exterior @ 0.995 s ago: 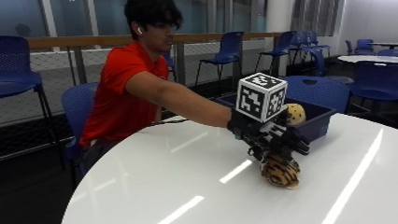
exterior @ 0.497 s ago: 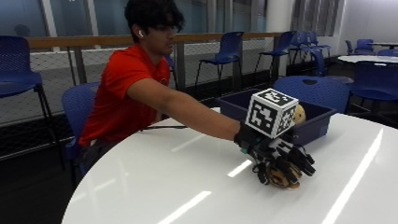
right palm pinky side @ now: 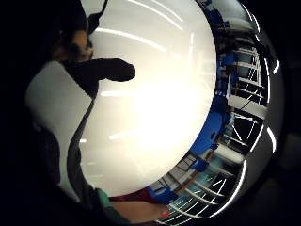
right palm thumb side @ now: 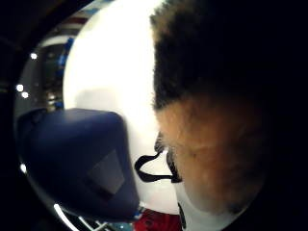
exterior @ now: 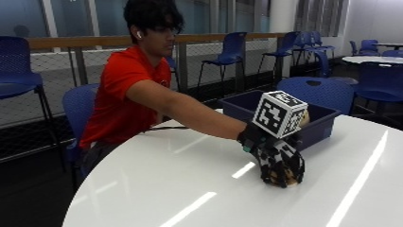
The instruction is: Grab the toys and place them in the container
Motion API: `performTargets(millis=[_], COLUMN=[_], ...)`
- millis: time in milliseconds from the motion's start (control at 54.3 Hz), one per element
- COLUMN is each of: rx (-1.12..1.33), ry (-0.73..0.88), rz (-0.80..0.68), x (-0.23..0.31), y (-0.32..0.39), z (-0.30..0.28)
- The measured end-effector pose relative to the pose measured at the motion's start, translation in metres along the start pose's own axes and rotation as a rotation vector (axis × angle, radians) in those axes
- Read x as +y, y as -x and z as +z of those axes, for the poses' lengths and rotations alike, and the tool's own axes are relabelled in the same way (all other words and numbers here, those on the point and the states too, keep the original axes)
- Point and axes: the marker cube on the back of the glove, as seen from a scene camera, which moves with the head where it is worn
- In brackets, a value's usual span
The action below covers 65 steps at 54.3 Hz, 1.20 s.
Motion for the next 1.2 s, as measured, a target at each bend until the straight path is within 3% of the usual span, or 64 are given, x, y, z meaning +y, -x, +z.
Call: performTargets(millis=[295,405,571,902,1197], rx=[0.039,-0.05,-0.139,-0.036,0.033], ry=[-0.142,-0.147,-0.173,-0.277,-0.315], rz=[-0.042,-0.018,-0.098,-0.304,-0.362], x=[0.018,0.029,0.062,0.145,0.196], y=[-0.008,-0.015,-0.01,0.056,0.113], z=[0.003,-0.004,-0.047,-0.126,-0.175])
